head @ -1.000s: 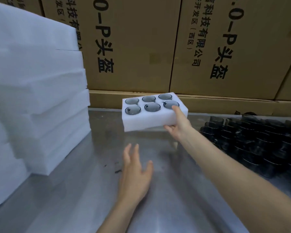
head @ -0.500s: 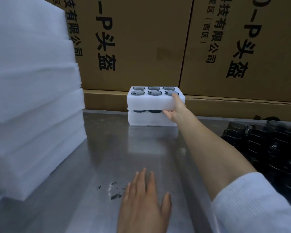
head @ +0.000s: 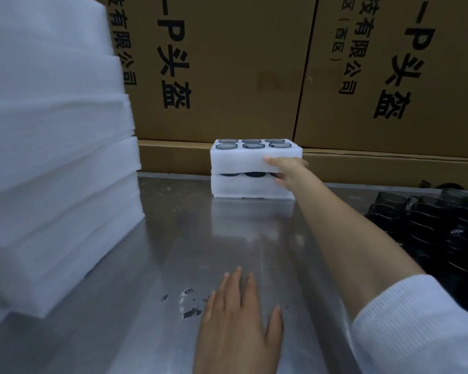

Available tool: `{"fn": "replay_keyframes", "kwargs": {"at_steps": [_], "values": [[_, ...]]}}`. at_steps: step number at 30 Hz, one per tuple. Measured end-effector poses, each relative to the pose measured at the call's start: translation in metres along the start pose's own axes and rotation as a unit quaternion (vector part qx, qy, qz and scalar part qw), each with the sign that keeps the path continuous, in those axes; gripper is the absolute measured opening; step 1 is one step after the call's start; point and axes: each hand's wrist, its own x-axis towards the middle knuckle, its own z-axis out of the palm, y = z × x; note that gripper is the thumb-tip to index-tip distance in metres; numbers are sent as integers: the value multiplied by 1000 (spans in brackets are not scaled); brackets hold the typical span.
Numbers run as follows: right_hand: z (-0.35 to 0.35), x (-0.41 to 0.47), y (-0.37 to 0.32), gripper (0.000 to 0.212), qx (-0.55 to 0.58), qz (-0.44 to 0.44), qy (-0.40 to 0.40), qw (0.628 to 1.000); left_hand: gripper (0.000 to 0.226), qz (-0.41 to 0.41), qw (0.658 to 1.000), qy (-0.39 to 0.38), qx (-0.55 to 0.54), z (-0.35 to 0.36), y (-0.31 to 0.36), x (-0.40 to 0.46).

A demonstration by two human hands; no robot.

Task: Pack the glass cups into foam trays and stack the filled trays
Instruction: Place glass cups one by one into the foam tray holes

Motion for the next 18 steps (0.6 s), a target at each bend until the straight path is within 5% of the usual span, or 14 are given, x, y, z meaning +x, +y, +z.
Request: {"fn": "replay_keyframes", "kwargs": {"at_steps": [7, 13, 18], "values": [[0, -4, 19, 93, -247, -37, 108, 962, 51, 3, 1000, -8, -19, 0, 1, -2], [1, -56, 78, 65, -171, -157, 141, 962, 71, -13, 998, -14, -60, -3, 4, -7], [-24, -133, 108, 23, -166, -238, 54, 955, 66, -7, 987, 18, -159, 2, -1, -5]]}}
